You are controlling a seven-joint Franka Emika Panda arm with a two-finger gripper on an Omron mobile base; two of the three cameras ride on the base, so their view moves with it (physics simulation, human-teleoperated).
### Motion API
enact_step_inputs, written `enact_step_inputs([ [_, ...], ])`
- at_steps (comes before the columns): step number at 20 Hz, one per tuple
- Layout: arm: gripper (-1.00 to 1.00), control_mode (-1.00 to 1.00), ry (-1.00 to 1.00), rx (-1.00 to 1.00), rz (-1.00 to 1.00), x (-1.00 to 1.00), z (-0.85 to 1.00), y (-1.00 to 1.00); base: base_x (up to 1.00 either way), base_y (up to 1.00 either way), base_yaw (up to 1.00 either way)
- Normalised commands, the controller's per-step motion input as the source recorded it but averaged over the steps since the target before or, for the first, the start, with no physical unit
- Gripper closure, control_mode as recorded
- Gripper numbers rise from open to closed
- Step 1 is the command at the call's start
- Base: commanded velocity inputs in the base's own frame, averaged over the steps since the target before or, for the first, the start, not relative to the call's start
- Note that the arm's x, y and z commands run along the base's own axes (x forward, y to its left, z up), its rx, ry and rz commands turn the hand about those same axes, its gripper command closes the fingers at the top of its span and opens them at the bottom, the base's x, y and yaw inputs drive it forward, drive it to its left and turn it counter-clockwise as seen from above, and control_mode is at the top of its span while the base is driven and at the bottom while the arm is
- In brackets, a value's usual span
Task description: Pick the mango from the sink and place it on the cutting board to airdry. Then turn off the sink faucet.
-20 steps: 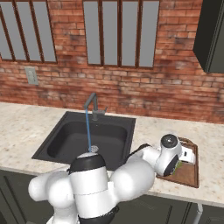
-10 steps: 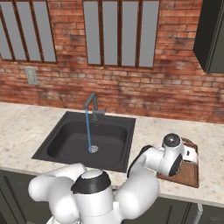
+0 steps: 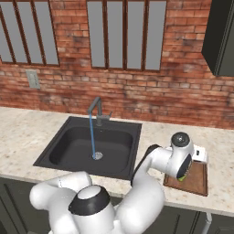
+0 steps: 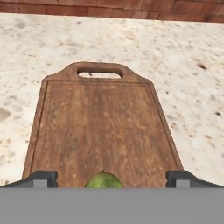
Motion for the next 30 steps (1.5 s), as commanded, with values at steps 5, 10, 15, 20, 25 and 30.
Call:
enact_step_inputs([
  [5,-1.00,-1.00,-0.16,0.00,0.08,-0.26,0.43,0.02,0.00,0.00,0.00],
  [10,-1.00,-1.00,-0.11,0.00,0.09,-0.21,0.35,0.14,0.00,0.00,0.00],
  [15,-1.00,-1.00,-0.14,0.00,0.12,-0.25,0.28,0.25,0.00,0.00,0.00],
  [20,-1.00,-1.00,-0.14,-0.18,0.07,-0.30,0.07,0.69,0.00,0.00,0.00],
  [25,-1.00,-1.00,0.05,-0.08,0.05,-0.04,0.43,0.58,0.00,0.00,0.00],
  [30,-1.00,-1.00,0.19,-0.04,0.14,-0.03,0.50,0.41,0.00,0.00,0.00],
])
